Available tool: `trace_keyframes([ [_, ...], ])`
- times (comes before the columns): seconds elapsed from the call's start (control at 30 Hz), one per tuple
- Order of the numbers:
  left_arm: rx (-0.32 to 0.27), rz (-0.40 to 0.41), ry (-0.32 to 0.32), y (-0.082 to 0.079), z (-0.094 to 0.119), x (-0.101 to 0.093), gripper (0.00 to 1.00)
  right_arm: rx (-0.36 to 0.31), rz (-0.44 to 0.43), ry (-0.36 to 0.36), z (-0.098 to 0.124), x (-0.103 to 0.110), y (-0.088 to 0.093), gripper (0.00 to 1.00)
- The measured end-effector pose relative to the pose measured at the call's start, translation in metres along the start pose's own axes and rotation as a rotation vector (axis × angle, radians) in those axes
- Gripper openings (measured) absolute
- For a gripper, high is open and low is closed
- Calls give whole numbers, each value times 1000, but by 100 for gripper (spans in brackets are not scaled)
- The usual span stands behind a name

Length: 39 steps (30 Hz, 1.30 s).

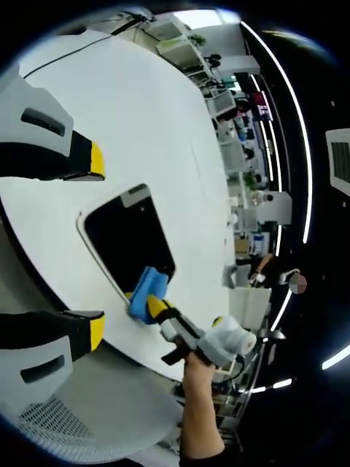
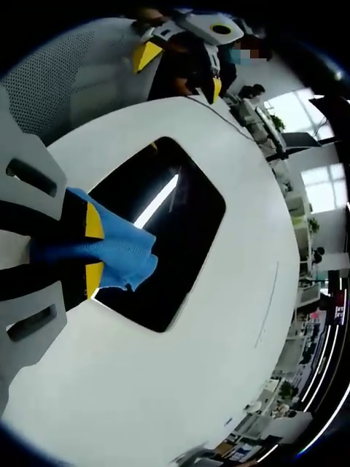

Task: Wipe the mirror surface with the cleaning cloth until all visible marks leave the cleaned area.

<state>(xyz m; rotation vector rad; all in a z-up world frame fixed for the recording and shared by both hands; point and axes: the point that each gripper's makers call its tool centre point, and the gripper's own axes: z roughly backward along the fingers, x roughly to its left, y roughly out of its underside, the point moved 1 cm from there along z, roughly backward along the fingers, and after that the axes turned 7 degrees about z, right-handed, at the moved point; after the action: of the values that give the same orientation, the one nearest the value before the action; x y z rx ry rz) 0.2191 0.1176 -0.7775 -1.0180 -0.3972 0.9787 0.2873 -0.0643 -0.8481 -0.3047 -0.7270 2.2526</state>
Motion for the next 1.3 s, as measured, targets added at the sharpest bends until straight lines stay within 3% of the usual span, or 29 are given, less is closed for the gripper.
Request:
trace_keyframes([
  [0.67,17,-3,18,2,-1,-3,71,1,67,-35,-10,14,-12,4],
  [1.3,-21,24,30,-3,0,-5,72,-2,100,-65,-20,28,-24,4],
])
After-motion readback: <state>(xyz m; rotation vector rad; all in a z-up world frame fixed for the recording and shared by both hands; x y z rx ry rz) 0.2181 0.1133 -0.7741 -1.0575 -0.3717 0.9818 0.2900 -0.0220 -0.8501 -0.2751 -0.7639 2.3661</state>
